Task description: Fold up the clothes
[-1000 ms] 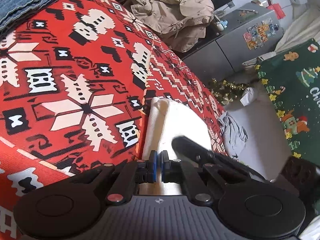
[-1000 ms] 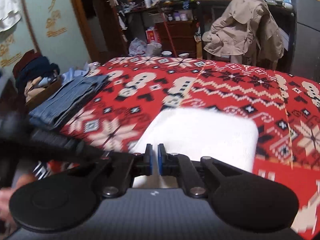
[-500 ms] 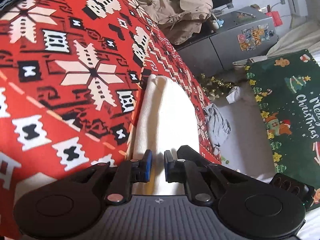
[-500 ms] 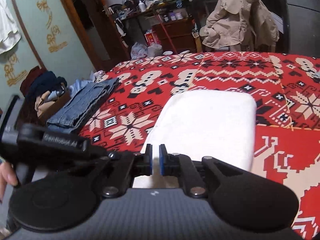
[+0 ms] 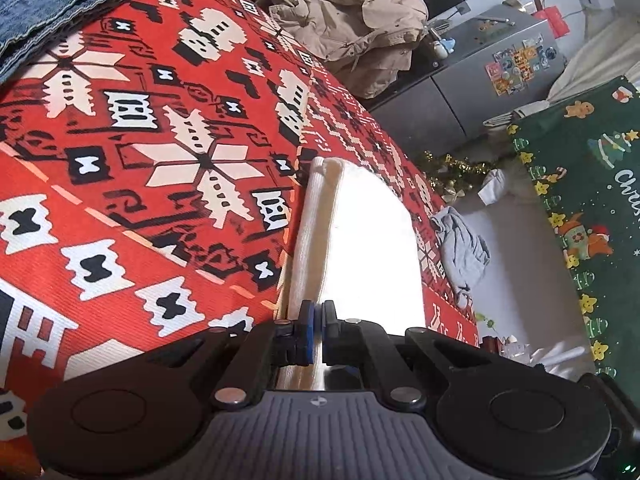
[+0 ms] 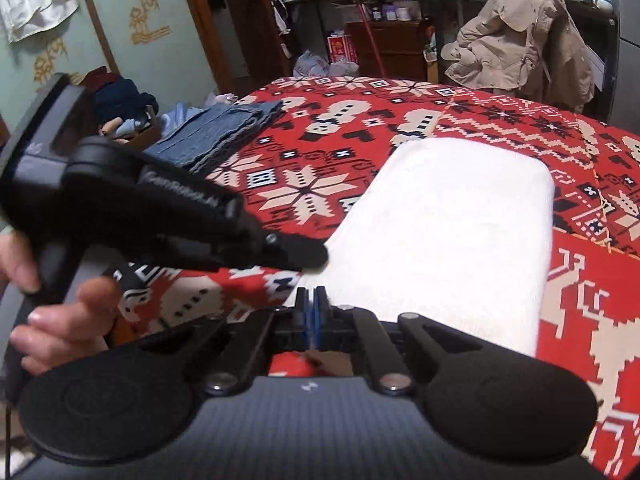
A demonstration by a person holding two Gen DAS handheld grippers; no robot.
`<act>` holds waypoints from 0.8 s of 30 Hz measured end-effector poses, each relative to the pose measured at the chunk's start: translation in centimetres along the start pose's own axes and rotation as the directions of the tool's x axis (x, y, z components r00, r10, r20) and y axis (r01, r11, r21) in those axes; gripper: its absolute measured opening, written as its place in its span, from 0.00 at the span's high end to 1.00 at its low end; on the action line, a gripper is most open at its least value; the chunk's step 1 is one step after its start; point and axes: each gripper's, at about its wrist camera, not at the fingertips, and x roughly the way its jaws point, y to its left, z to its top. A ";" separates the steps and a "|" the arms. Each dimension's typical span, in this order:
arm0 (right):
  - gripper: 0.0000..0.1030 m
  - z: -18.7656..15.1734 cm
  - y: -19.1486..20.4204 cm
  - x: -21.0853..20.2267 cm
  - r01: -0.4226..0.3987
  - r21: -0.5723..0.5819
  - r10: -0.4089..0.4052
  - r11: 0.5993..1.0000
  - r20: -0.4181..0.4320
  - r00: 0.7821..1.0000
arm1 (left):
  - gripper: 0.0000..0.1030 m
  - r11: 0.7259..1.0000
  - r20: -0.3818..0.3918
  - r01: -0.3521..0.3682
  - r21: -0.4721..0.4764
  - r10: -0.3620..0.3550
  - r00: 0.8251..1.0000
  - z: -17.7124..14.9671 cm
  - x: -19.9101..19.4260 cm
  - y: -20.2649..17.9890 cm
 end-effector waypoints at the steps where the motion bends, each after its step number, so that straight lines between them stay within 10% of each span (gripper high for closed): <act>1: 0.97 0.2 -0.3 -0.5 0.005 0.007 -0.005 1.000 0.018 1.000 | 0.95 1.000 0.000 -0.012 -0.001 0.012 1.000 0.0 -0.1 0.0; 13: 0.94 -1.4 -2.5 -2.1 0.121 -0.001 -0.120 0.993 0.036 0.992 | 0.95 0.994 0.044 -0.012 0.112 0.007 0.999 -0.3 -2.0 -3.3; 24: 0.93 -1.4 -4.3 -4.4 0.220 0.061 -0.225 0.974 0.079 0.971 | 0.95 0.918 0.004 -0.087 0.387 0.093 0.996 -2.6 3.7 -8.4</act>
